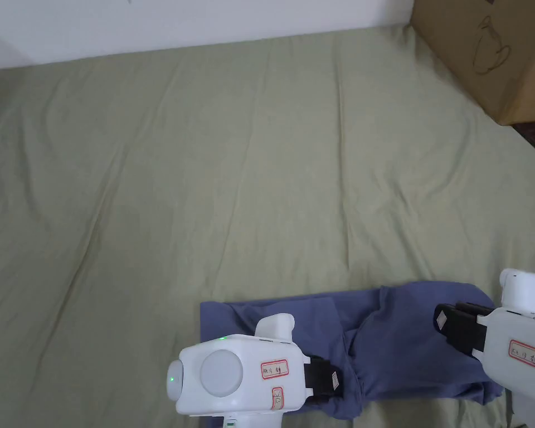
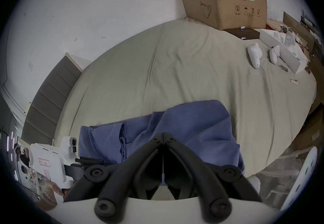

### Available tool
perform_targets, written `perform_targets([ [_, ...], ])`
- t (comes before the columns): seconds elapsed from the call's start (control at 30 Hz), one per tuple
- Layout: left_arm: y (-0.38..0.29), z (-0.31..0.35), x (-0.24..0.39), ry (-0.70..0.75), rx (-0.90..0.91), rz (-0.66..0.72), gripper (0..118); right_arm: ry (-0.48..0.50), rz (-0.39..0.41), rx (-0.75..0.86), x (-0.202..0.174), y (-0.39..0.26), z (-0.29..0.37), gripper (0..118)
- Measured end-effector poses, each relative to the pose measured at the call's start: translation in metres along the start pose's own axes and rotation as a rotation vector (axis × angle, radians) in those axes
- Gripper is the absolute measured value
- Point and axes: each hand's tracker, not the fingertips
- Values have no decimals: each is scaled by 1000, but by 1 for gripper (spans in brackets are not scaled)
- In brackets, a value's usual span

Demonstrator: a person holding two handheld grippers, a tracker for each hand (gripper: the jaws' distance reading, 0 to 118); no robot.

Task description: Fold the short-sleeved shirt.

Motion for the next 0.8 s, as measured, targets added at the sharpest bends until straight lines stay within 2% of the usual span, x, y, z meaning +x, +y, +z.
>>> perform_targets([
  [0.27, 2, 4, 11, 6, 7, -13, 1, 2, 5, -3, -9, 1, 0, 0],
  [0.33, 1, 7, 20, 28, -5, -96, 1, 7, 25, -2, -14, 2, 2, 0],
  [0.4, 0, 13, 24, 24, 3, -100, 1, 10, 36, 0, -19, 3, 3, 0],
  [0.53, -4, 47, 16, -50, 58, -97, 1, 21, 42, 12, -29, 6, 9, 0],
  [0.6, -7, 75, 5, -32, 102, -121, 1, 27, 63, 15, -36, 7, 13, 0],
  [0.7, -11, 120, -27, 39, 192, -84, 1, 24, 89, 17, -44, 6, 14, 0],
  [0.8, -18, 151, -73, 32, 253, 38, 0, 43, 91, 15, -52, 3, 12, 0],
])
